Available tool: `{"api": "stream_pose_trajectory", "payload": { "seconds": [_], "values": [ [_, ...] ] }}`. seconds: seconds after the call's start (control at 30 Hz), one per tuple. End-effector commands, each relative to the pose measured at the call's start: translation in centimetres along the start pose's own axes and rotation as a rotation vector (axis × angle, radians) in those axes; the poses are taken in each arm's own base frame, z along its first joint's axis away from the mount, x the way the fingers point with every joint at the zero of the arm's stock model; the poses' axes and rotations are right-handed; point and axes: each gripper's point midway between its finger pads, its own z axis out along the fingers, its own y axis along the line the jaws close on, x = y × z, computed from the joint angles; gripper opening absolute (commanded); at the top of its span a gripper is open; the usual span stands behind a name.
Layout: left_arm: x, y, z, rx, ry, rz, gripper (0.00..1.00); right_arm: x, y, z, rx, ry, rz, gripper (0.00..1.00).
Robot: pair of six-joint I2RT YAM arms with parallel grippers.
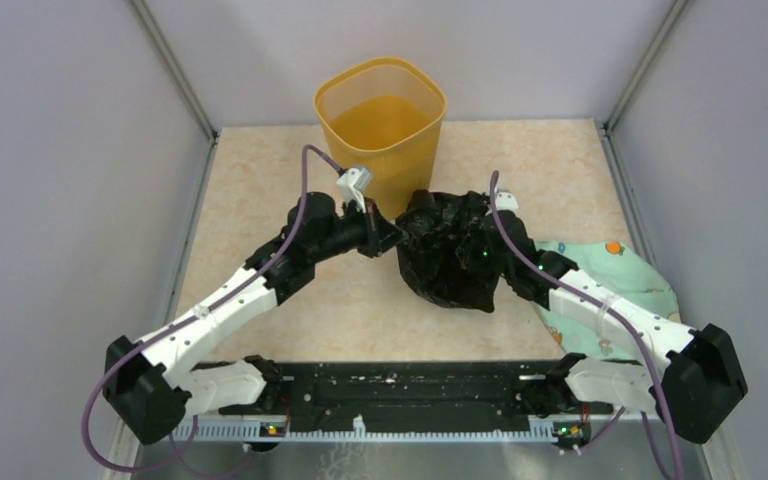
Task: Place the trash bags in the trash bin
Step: Unfold the trash bag at the center of the board.
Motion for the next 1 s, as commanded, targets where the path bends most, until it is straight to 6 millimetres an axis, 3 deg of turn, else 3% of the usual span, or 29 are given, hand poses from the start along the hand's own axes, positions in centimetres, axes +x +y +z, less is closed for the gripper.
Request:
{"api": "stream_pose_trajectory", "payload": {
  "seconds": [0.0,0.17,0.3,0.37,0.43,0.5,0.53,0.6,0.63,0.67,0.7,0.73,0.77,0.8,0.83,0.9,0.97],
  "values": [
    [-0.6,0.9,-2.0,-0.071,-0.048,0.042,0.00,-1.1,-0.4,-0.9,0.040,-0.047,-0.004,0.00],
    [-0.4,1.8,-2.5,-0.126,-0.033,0.051,0.00,-2.0,0.9,-2.3,-0.001,-0.020,-0.027,0.00],
    [-1.2,2.6,-2.9,-0.213,-0.025,0.041,0.00,-4.2,1.7,-6.6,-0.041,-0.048,-0.033,0.10],
    [-2.2,2.3,-3.1,-0.224,-0.036,0.044,0.00,-5.3,1.7,-8.6,-0.034,-0.050,-0.053,0.02],
    [-4.3,0.8,-2.8,-0.187,-0.067,0.071,0.00,-7.4,2.5,-10.8,-0.045,-0.078,-0.074,0.00],
    [-8.5,-2.4,-2.5,-0.117,-0.109,0.133,0.00,-12.8,4.8,-14.8,-0.097,-0.196,-0.091,0.00],
    [-11.7,-5.2,-2.6,-0.057,-0.150,0.158,0.00,-16.1,6.1,-17.5,-0.125,-0.271,-0.103,0.00],
    [-17.9,-13.4,-4.6,0.152,-0.241,0.228,0.00,-22.8,9.0,-24.6,-0.222,-0.447,-0.106,0.00],
    [-22.2,-19.1,-7.9,0.258,-0.359,0.291,0.00,-25.7,10.5,-28.5,-0.296,-0.542,-0.103,0.00],
    [-22.7,-21.8,-8.4,0.298,-0.378,0.334,0.00,-28.0,11.7,-32.9,-0.380,-0.646,-0.093,0.00],
    [-23.9,-25.3,-10.5,0.363,-0.436,0.379,0.00,-29.5,12.5,-37.1,-0.467,-0.741,-0.091,0.00],
    [-24.6,-27.5,-12.5,0.411,-0.478,0.400,0.00,-30.2,12.9,-40.1,-0.532,-0.809,-0.093,0.00],
    [-24.1,-27.3,-12.5,0.403,-0.469,0.401,0.00,-30.2,13.1,-41.6,-0.574,-0.843,-0.095,0.00],
    [-22.7,-25.6,-11.0,0.349,-0.433,0.396,0.00,-29.4,12.9,-41.3,-0.587,-0.831,-0.094,0.00],
    [-21.0,-22.8,-9.2,0.256,-0.404,0.386,0.00,-28.0,12.6,-39.2,-0.573,-0.780,-0.097,0.00],
    [-14.3,-14.3,-4.1,0.027,-0.269,0.347,0.00,-22.3,11.1,-30.2,-0.492,-0.577,-0.093,0.00],
    [-4.7,-6.2,0.0,-0.138,-0.042,0.289,0.00,-11.9,8.0,-18.8,-0.399,-0.274,-0.047,0.00]
  ]
}}
